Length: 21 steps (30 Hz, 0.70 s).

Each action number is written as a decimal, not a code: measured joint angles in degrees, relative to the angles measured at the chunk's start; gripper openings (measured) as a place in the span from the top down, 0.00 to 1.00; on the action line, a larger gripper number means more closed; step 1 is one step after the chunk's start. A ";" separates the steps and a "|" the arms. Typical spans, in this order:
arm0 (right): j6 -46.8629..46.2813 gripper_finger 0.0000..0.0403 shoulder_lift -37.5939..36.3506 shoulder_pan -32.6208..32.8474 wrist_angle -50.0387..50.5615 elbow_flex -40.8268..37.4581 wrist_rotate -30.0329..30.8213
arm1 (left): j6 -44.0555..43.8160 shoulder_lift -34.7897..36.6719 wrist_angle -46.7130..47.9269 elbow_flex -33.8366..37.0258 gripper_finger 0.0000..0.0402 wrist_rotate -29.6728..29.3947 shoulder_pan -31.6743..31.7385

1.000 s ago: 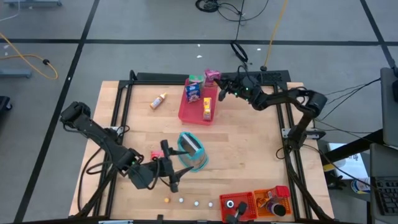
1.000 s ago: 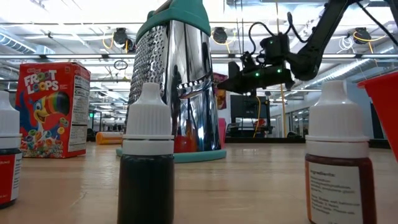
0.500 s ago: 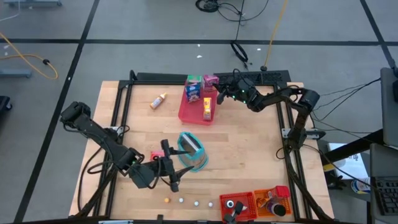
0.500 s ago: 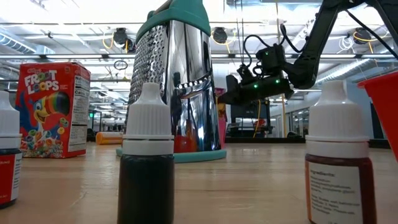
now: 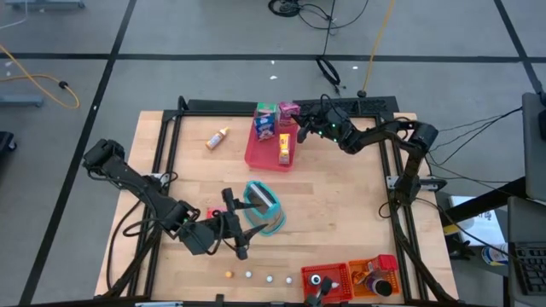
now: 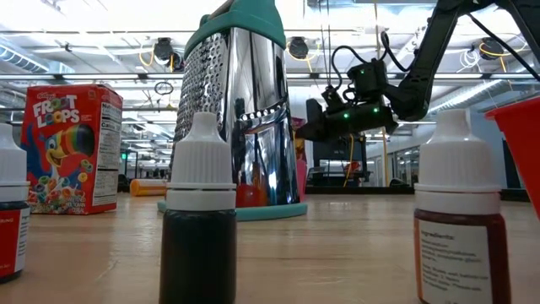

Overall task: Pick & Place Kitchen Items
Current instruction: Put the pink cereal box into the pink bin

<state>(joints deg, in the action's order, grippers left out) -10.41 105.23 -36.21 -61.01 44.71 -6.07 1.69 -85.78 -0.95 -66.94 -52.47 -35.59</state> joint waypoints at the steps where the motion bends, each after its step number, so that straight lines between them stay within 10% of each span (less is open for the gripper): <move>1: -0.58 0.99 0.00 0.13 -0.09 0.00 0.01 | 0.00 0.00 0.01 0.00 0.37 0.00 0.00; 21: 2.52 0.80 -0.13 1.87 2.09 0.00 3.02 | -0.52 0.00 0.81 0.00 0.37 0.09 -0.04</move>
<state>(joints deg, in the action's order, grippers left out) -7.89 105.10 -34.34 -58.92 44.71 -3.05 1.17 -85.78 -0.14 -66.94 -52.38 -35.64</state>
